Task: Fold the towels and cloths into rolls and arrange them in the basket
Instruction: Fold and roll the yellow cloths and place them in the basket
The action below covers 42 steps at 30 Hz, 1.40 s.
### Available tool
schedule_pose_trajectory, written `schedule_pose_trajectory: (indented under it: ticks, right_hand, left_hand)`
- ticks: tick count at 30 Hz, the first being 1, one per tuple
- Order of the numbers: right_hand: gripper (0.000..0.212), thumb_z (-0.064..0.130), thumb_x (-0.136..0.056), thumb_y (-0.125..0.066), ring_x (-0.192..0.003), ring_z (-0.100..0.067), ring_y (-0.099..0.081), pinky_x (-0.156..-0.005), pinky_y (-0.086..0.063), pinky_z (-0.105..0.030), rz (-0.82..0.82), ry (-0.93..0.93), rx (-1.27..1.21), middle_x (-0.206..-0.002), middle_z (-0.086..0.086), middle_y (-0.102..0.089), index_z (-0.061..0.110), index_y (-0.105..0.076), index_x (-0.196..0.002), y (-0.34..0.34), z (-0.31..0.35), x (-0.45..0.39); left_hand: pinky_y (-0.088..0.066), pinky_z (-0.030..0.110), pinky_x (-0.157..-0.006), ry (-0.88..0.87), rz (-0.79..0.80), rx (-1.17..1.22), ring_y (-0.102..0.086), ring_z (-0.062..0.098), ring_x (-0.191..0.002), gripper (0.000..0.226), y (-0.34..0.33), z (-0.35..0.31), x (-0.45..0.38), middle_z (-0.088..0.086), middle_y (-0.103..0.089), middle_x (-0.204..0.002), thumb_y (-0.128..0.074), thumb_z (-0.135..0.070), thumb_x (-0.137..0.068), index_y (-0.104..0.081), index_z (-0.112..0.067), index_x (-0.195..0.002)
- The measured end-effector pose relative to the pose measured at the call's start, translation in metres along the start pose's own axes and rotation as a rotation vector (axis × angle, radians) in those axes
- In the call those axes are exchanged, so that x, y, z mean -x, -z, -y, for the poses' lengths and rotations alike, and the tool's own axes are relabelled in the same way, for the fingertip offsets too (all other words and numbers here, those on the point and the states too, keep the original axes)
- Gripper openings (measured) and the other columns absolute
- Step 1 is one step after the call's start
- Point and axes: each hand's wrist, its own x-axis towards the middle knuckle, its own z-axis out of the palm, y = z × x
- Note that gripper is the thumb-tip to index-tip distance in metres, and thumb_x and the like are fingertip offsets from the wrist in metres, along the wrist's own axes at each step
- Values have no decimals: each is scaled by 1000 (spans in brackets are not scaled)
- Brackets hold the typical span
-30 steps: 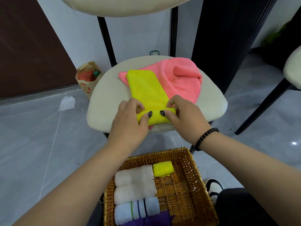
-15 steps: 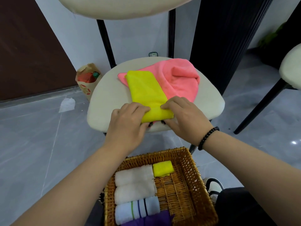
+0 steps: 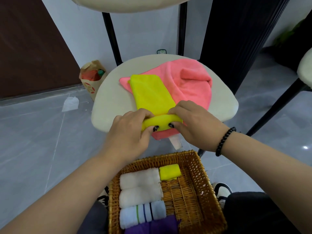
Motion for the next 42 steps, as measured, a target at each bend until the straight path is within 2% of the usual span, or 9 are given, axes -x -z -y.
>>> schedule_pose_trajectory:
  ticks: [5, 8, 12, 18, 24, 27, 33, 37, 42]
  right_hand:
    - [46, 38, -91, -41, -98, -21, -45, -88, -40, -35, 13, -102, -145, -110, -7, -46, 8, -57, -120, -4, 1, -7]
    - [37, 38, -95, -49, -92, -12, -43, -80, -34, -26, -20, -168, -258, -103, 1, -48, 13, -54, -122, -3, -1, -11]
    - [24, 32, -94, -55, -71, -2, -41, -62, -28, -27, -90, -255, -331, -78, 11, -44, 14, -51, -109, -5, 2, -16]
    - [25, 33, -96, -51, -66, -2, -40, -54, -31, -14, -89, -363, -301, -74, 12, -41, 12, -52, -110, -4, 7, -27]
    - [26, 27, -94, -51, -94, -24, -49, -81, -42, -38, -113, -176, -143, -106, -8, -52, 10, -58, -112, 5, 17, -27]
    - [38, 35, -83, -50, -92, -30, -53, -76, -46, -49, -56, 1, -15, -108, -8, -56, 11, -61, -111, 14, 20, -22]
    - [42, 29, -75, -58, -95, -33, -57, -76, -48, -48, 50, -16, 95, -107, -9, -61, 12, -63, -113, 11, 15, -19]
    - [36, 21, -87, -62, -103, -28, -54, -87, -44, -43, 49, -93, -33, -111, -8, -59, 10, -59, -121, 10, 11, -23]
    - [38, 24, -92, -59, -111, -24, -48, -92, -33, -26, 60, -146, -129, -116, -8, -55, 10, -55, -127, 8, 8, -28]
  left_hand:
    - [-49, 44, -79, 183, 11, 246, -58, 23, -93, 18, 1, 1, -7, -3, -62, -108, -56, -26, -96, -49, -23, -112]
    - [-48, 44, -77, 226, -8, 254, -57, 24, -89, 16, 2, -1, -12, -3, -60, -104, -54, -27, -96, -50, -20, -110]
    - [-44, 38, -76, 141, -89, 94, -53, 25, -91, 21, -3, -1, -14, 3, -50, -103, -52, -31, -96, -56, -13, -106]
    - [-46, 42, -69, -66, -12, -244, -55, 31, -92, 46, 4, 10, -11, 8, -55, -101, -65, -39, -77, -64, -11, -114]
    - [-44, 42, -79, 48, -5, -77, -56, 31, -103, 43, 8, 10, -10, 7, -61, -109, -53, -27, -78, -64, -13, -118]
    - [-43, 43, -91, 150, 30, 42, -54, 26, -108, 44, 14, 9, -10, 4, -61, -112, -50, -33, -82, -62, -18, -121]
    - [-39, 10, -68, 233, 80, 263, -57, 10, -87, 22, 18, 8, -9, -7, -64, -97, -63, -25, -92, -62, -23, -113]
    - [-44, 38, -88, 99, -15, 74, -52, 17, -103, 44, 15, 8, -7, -6, -56, -109, -68, -42, -81, -54, -23, -117]
    - [-43, 44, -81, -30, -53, -160, -52, 30, -109, 56, 7, 11, -8, 6, -54, -117, -65, -37, -77, -56, -17, -128]
